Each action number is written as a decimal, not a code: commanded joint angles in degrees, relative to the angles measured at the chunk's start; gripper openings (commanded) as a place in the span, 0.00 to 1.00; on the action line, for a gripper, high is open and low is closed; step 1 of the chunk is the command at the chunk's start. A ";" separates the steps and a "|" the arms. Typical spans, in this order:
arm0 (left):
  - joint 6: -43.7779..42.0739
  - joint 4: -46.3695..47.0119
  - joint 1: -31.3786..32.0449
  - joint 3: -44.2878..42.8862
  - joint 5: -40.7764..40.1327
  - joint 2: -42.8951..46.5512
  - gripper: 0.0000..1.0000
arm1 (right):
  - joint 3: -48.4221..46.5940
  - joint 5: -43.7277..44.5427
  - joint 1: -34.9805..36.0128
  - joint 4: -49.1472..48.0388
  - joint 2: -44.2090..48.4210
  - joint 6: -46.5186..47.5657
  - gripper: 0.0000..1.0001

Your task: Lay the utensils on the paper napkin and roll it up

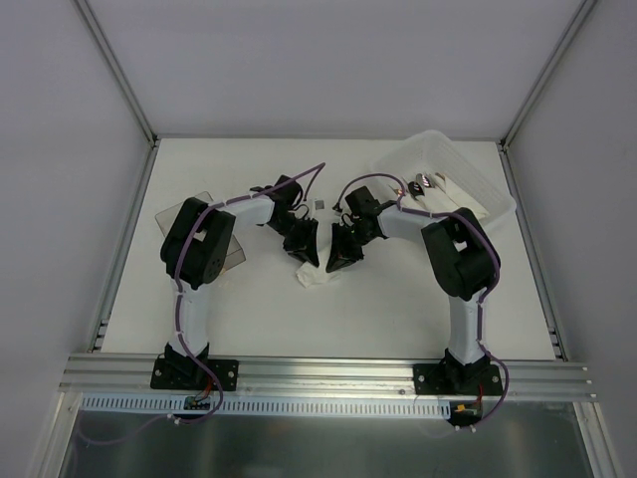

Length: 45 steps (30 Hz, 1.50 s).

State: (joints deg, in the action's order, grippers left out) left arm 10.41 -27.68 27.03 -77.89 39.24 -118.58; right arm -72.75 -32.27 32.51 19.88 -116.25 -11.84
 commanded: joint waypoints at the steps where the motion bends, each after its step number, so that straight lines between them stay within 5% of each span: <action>1: -0.13 -0.97 0.31 0.72 0.66 -1.74 0.12 | 0.77 7.40 -0.26 3.41 -1.62 3.31 0.06; 4: 0.22 -0.88 -0.39 0.28 2.85 -1.21 0.00 | 1.12 7.14 -0.52 3.50 -0.91 4.36 0.07; 13: 3.55 3.77 -6.10 -1.30 8.83 10.73 0.00 | -1.77 -5.51 -5.79 3.59 10.94 11.38 0.20; 22: 3.12 5.62 -9.97 -6.75 -0.03 24.79 0.00 | -14.60 -15.28 -13.35 7.37 22.72 18.34 0.32; 27: 0.84 5.97 -11.29 -10.70 -18.64 30.87 0.00 | -19.62 -4.40 -12.83 4.56 29.14 18.08 0.29; 32: 2.15 5.89 -12.87 -13.60 -26.05 31.92 0.00 | -25.94 6.77 -10.54 3.85 26.26 9.48 0.25; 39: 4.52 6.06 -13.58 -14.14 -24.66 33.50 0.00 | -39.54 14.16 0.78 0.87 18.61 3.94 0.37; 45: 9.09 7.99 -14.89 -9.32 -17.47 37.10 0.00 | -43.00 14.17 3.43 -2.03 13.15 -2.93 0.47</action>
State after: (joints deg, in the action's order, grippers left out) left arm 16.10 -21.96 13.37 -89.34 17.10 -86.08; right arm -112.42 -20.45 35.83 21.43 -102.50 -10.09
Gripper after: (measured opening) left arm 0.052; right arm 0.468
